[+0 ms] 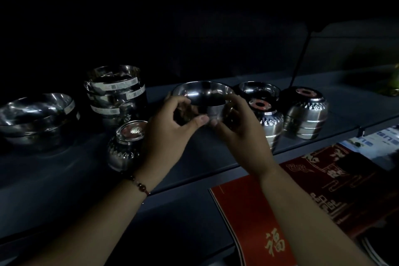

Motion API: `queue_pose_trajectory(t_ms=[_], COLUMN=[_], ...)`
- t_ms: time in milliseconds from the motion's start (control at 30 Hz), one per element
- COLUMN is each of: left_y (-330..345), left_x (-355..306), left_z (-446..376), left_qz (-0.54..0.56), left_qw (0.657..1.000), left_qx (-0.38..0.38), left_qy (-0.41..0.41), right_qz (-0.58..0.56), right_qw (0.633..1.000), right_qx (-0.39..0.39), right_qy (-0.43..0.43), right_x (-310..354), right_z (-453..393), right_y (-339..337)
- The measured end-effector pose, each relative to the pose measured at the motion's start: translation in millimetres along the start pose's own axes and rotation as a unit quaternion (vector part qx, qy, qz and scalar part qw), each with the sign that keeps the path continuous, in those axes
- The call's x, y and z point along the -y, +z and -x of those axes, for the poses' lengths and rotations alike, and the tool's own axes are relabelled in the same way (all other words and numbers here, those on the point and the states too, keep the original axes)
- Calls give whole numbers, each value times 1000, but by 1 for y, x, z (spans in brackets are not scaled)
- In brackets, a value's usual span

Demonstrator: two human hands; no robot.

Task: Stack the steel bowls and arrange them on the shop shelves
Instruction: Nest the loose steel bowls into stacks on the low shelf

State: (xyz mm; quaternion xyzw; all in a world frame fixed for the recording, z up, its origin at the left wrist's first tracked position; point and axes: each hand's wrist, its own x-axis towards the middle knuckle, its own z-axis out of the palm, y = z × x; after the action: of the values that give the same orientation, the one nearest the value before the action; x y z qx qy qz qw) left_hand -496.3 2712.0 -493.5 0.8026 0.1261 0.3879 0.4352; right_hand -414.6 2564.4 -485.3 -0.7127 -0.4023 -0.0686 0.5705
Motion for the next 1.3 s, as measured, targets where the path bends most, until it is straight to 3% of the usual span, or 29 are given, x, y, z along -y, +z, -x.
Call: queue_pose_trajectory(t_ms=[267,500,667,933,1033,1167,1300], left_y=[11,18,26,31,32,28,3], left_x=[7,17,24,32,31,22,24], left_z=[-37,-67,-75,-77,-75,-61,-36], left_qz=[-125,-270,-303,-366,-414,-476,-493], left_qw=[990,963,953,929,905,870,855], left_qx=[-53,-24,-15,52,92,127,149], left_qy=[47,8,5,-9,-14,27,63], right_qz=[26,34,43,106,151,224,295], right_qw=[996,996,995,991,984,969,947], right_qx=[-75,-83,-84,-33,1,60,119], right_qy=[-31,12,43,72,90,83,45], right_x=[-24,-50,-65,-79,-75,-63,-50], right_z=[-45,-70,-79,-80,-77,-67,-54], right_y=[24,47,60,64,59,47,33])
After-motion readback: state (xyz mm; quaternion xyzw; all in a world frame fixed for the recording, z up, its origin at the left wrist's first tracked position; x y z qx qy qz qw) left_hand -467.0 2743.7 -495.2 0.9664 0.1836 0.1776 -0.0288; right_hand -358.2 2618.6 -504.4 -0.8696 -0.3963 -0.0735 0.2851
